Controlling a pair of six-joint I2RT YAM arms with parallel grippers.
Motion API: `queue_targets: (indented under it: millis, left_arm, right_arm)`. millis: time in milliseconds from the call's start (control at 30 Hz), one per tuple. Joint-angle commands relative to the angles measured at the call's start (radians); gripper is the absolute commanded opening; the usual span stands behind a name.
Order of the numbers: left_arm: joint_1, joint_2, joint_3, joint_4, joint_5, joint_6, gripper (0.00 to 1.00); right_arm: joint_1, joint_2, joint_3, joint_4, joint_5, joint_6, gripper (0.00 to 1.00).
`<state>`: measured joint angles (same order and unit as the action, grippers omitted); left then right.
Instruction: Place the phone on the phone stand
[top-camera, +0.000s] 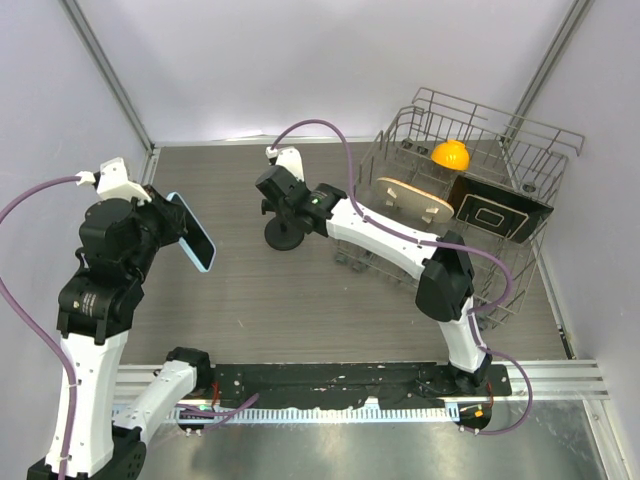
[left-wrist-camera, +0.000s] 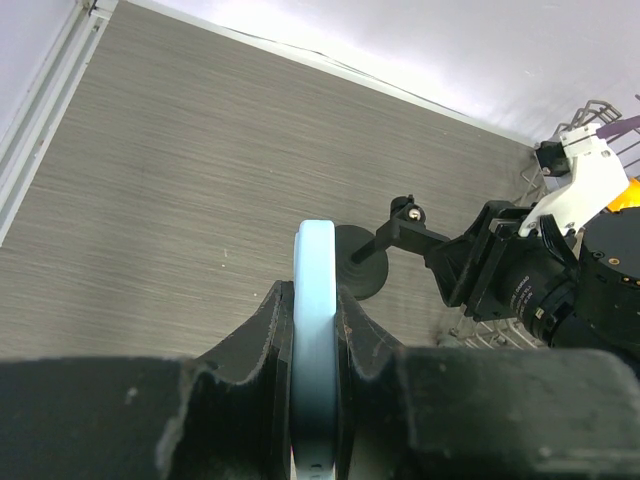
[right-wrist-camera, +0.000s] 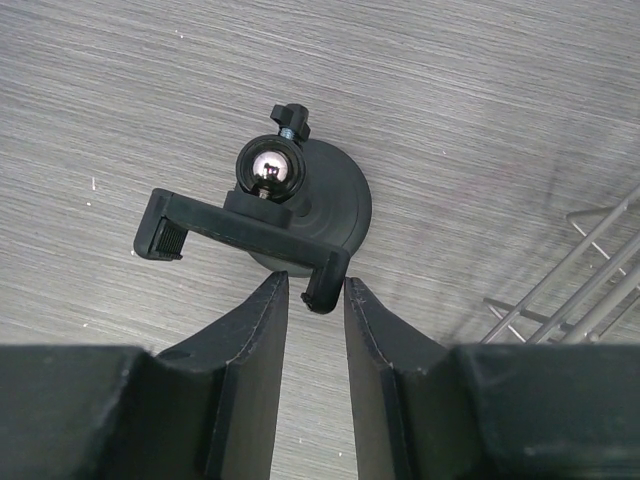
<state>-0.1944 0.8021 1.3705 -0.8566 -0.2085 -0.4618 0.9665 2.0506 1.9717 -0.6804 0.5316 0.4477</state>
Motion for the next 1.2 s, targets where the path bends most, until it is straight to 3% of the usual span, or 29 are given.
queue_targets:
  millis: [0, 1067, 1167]
  left_arm:
    - [0.003, -0.014, 0.015, 0.080, 0.014, 0.011, 0.00]
    - [0.003, -0.004, -0.019, 0.094, 0.084, 0.014, 0.00]
    - [0.003, -0.006, -0.027, 0.096, 0.093, 0.017, 0.00]
  right_arm:
    - [-0.006, -0.004, 0.036, 0.016, 0.005, 0.003, 0.34]
    - [-0.018, -0.038, -0.037, 0.099, 0.027, -0.055, 0.25]
    - [-0.018, -0.043, -0.051, 0.111, 0.024, -0.069, 0.09]
